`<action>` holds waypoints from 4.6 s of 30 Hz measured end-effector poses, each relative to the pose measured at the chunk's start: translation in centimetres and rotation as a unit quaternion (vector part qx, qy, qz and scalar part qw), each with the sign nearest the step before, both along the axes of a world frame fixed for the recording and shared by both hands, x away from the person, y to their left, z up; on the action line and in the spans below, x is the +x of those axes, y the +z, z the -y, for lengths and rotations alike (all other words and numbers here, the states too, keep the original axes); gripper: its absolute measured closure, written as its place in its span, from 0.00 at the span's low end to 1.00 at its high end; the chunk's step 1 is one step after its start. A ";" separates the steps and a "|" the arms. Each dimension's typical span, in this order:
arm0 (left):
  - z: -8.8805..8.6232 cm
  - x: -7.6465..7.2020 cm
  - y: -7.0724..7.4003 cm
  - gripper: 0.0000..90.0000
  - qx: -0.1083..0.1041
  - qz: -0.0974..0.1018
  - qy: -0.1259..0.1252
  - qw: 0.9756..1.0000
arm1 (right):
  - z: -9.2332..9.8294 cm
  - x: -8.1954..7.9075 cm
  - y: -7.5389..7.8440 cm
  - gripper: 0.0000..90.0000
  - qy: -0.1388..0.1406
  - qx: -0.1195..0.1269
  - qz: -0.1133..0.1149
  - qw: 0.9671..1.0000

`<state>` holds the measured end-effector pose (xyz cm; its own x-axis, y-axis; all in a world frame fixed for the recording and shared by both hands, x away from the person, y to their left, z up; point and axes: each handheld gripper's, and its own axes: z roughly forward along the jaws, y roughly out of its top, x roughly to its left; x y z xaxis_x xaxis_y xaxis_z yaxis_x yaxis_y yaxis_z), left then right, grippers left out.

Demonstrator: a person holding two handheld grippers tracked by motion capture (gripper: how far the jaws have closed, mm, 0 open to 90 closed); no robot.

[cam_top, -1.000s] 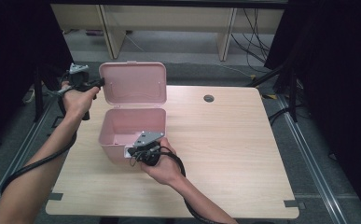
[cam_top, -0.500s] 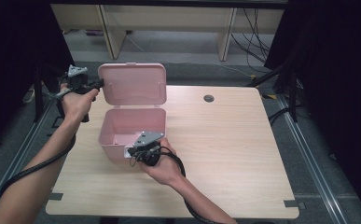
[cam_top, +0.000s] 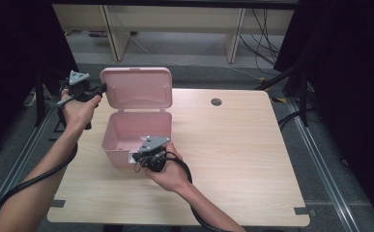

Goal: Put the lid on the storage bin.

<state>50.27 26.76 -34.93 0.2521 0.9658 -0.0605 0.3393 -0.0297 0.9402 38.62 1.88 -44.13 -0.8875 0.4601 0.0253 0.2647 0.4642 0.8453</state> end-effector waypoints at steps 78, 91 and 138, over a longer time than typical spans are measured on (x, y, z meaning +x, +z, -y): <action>0.2 -5.6 -1.9 0.98 0.046 0.050 -0.006 0.998 | 0.0 0.2 -0.1 1.00 0.006 0.002 0.007 1.000; 0.2 -6.0 -2.1 0.98 0.052 0.051 -0.009 0.997 | 0.0 0.0 0.0 1.00 0.000 0.003 -0.002 1.000; 0.4 -8.1 -3.4 0.97 0.072 0.049 -0.005 0.996 | 3.3 0.4 3.9 1.00 -0.044 0.059 0.048 0.996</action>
<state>42.21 26.35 -38.34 0.2587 0.9603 0.1044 0.2456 -0.1699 0.9544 39.03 -1.44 -40.20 -0.8450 0.5348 0.0010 0.2157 0.3391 0.9157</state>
